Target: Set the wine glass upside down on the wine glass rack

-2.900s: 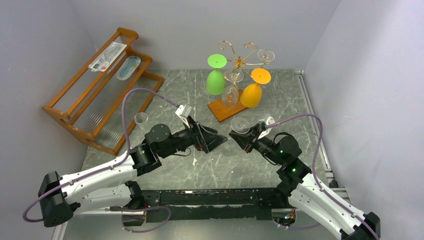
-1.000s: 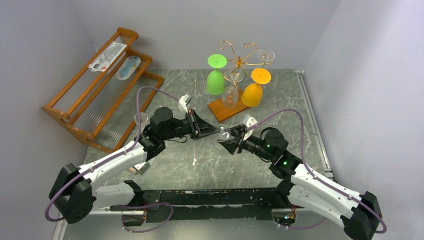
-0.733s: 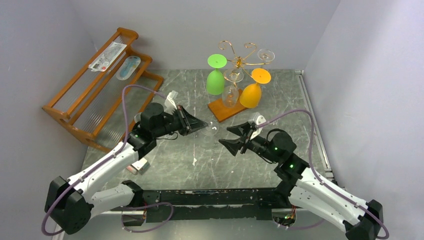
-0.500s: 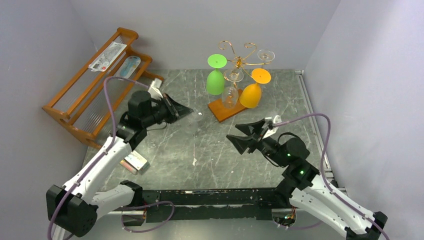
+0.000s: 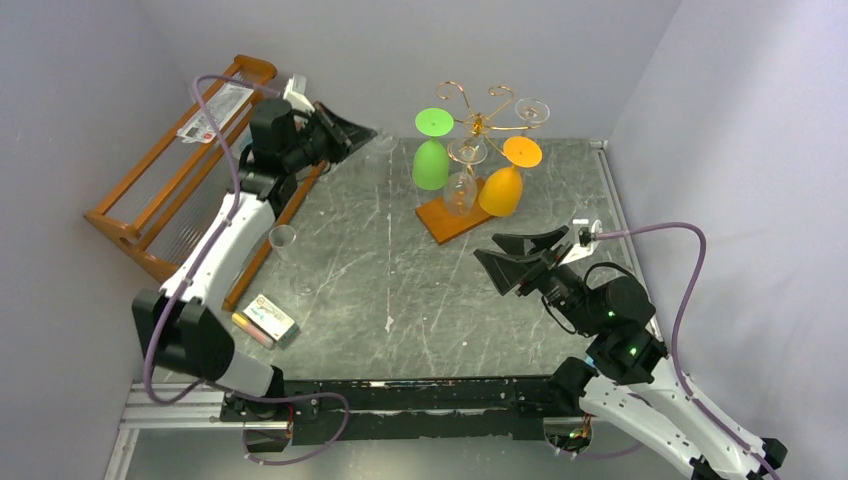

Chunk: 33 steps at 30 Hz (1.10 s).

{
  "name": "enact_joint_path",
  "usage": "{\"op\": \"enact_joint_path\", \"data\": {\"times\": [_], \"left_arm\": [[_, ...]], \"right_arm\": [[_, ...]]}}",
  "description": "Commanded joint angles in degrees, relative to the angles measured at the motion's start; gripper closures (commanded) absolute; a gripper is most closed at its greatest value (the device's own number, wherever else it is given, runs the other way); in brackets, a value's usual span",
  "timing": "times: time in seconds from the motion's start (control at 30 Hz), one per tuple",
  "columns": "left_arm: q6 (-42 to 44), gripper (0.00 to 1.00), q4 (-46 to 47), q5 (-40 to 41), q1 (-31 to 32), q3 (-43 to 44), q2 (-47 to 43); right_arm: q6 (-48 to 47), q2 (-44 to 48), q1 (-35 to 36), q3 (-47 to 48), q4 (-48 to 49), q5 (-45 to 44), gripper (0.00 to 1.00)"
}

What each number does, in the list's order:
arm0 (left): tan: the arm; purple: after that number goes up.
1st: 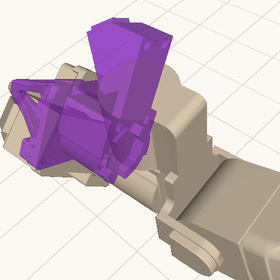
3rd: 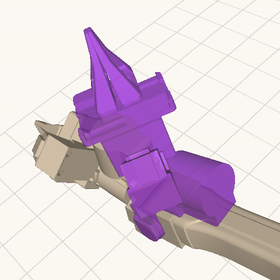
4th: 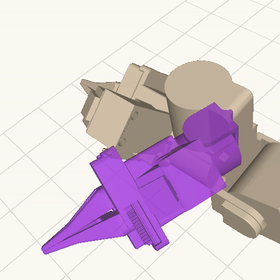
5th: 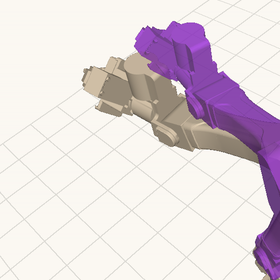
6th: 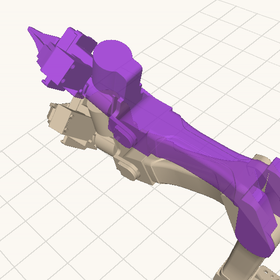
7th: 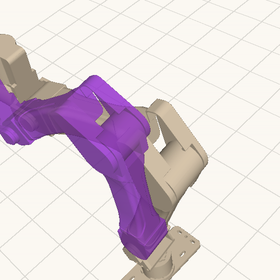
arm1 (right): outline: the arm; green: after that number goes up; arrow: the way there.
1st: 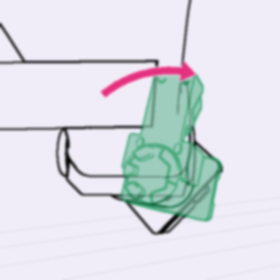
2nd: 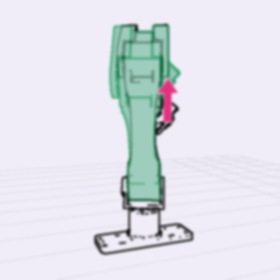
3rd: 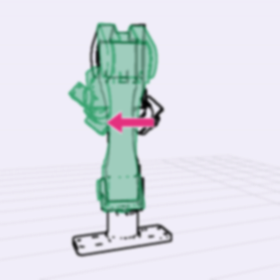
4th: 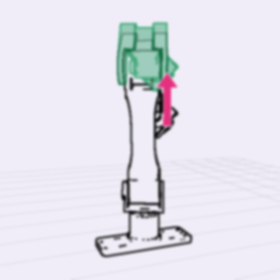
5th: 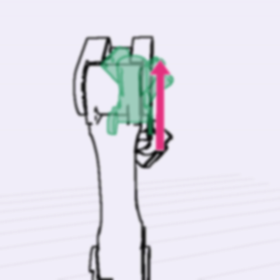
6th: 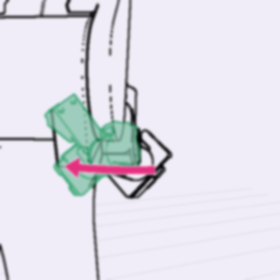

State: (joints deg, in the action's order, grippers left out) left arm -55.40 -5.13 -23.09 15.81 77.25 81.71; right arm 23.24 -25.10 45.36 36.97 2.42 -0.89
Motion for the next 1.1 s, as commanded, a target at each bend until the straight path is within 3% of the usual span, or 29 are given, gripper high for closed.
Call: {"op": "enact_joint_path", "data": {"times": [0.0, 0.23, 0.37, 0.7, 0.93, 1.07], "left_arm": [[-1.38, 0.95, 8.97, 0.57, 0.31, 12.77, 8.33], [-2.95, 0.95, 8.92, 3.11, 1.42, 26.91, 18.35], [-4.19, 0.95, 3.78, 3.50, 1.92, 35.07, 24.00], [-10.79, 0.95, 6.31, -1.16, 5.54, 37.82, 30.39], [-14.17, 0.95, 3.27, -4.33, 6.59, 41.96, 33.21], [-16.45, 0.95, 5.40, -4.94, 7.02, 39.02, 32.34]], "right_arm": [[1.16, -0.65, 0.16, 1.50, -2.24, 0.21, 0.36], [3.15, 1.27, 0.16, 0.35, -2.68, 1.88, 0.36], [3.48, 1.72, 0.16, 0.68, -2.68, 0.39, 0.36], [4.73, 1.98, 0.16, 1.52, -4.63, -2.63, 0.36], [5.23, 2.49, 0.16, 1.63, -5.38, -3.39, 0.37], [5.69, 2.84, 0.16, 1.29, -5.49, -4.86, 0.37]]}}
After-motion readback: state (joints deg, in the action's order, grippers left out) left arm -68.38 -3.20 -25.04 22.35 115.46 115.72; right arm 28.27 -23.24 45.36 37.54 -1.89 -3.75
